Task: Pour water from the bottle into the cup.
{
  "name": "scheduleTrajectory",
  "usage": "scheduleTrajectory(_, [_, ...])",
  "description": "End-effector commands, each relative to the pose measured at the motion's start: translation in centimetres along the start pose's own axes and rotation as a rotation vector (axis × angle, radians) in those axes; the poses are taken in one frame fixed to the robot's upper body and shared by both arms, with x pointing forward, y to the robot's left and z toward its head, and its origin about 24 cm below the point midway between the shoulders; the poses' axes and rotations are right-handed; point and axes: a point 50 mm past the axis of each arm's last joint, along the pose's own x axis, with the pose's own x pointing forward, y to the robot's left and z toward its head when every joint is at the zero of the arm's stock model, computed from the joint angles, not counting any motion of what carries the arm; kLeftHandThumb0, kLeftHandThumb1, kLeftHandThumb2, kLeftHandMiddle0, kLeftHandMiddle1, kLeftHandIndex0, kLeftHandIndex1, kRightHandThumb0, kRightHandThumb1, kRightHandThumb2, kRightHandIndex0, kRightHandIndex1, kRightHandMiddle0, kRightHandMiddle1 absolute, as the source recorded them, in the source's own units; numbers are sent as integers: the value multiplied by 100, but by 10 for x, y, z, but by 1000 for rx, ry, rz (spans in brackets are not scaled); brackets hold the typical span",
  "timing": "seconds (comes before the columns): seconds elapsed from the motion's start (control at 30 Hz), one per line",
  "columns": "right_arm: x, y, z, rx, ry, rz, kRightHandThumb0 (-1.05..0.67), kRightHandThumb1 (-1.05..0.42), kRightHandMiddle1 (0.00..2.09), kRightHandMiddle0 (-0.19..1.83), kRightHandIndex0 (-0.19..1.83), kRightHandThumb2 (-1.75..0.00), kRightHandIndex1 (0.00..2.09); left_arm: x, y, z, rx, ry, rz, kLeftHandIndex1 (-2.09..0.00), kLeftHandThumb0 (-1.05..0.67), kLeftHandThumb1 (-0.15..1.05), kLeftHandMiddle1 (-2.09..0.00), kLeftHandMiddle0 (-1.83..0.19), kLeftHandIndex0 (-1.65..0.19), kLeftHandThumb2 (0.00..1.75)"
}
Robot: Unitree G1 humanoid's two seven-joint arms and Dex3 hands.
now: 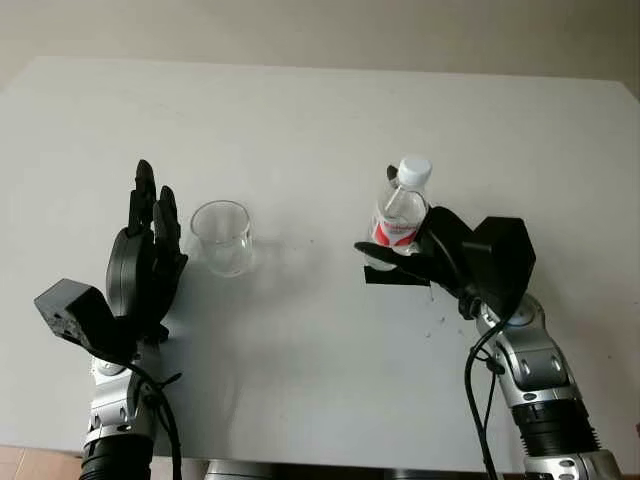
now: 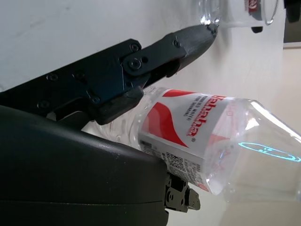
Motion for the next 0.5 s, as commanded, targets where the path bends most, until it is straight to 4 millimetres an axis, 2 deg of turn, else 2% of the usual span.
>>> scheduleTrajectory(0.0, [1,-2,3,-28,-45,-28,-103,-91,0,-19,-19,-6,0,-4,2,-4,-4,12,13,-1,-81,105,-6,18,19,64])
scheduleTrajectory(0.2, [-3,6,0,-48,-145,-154,-104,-92,0,-19,-19,-6,0,-4,2,-4,-6,17,16,-1,-81,105,-6,17,19,63])
scheduleTrajectory(0.47, [-11,14,-10,-11,-180,-244,-93,-94,0,-19,-19,-6,0,-4,3,-4,-5,18,16,-2,-81,105,-6,17,19,62])
